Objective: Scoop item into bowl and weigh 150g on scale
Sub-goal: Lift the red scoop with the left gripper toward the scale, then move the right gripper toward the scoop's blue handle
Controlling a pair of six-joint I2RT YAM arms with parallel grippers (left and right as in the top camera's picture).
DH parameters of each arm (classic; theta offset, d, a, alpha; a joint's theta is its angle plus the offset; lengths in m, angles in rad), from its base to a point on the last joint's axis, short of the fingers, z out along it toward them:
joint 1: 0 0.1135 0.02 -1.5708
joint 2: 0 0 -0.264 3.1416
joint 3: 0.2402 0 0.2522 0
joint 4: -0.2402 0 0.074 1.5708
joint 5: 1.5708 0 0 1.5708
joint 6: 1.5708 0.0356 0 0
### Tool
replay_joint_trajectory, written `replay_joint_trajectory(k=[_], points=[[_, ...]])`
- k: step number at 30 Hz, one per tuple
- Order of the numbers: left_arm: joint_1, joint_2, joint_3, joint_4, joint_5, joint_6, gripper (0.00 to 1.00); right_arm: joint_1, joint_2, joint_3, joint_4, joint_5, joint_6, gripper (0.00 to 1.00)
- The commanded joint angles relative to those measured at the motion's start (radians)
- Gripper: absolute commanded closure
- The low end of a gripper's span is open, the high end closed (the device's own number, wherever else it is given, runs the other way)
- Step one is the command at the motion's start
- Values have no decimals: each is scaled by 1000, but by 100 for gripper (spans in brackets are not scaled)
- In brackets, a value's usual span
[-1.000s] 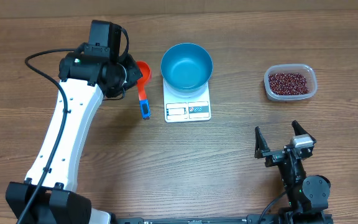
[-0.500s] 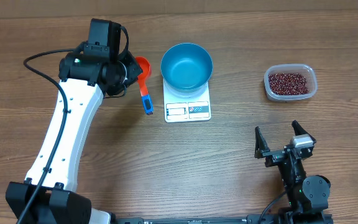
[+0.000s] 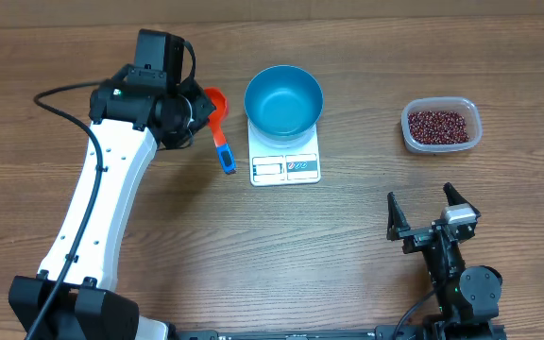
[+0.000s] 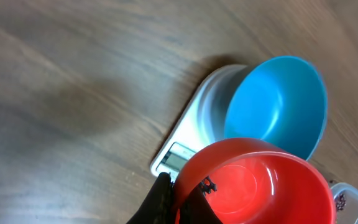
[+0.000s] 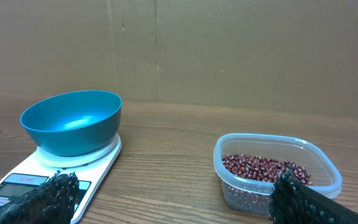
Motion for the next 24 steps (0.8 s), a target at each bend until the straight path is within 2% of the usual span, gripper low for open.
replay_joint_trajectory(k=[1,10,12,17,24], points=[[-5,-26,12,-43,-15,-154,96,5,-8,-11,6,10,5,0],[-6,-20,-3,-47,-13,-189,96,5,-8,-11,7,8,6,0],[-6,-20,-8,-48,-13,-189,96,5,-8,-11,11,-37,21,0],[-12,-20,-8,-53,-13,-188,96,5,-8,-11,29,-159,186,0],[-12,-20,-8,-54,-13,-188,96,5,-8,-10,55,-315,192,0]])
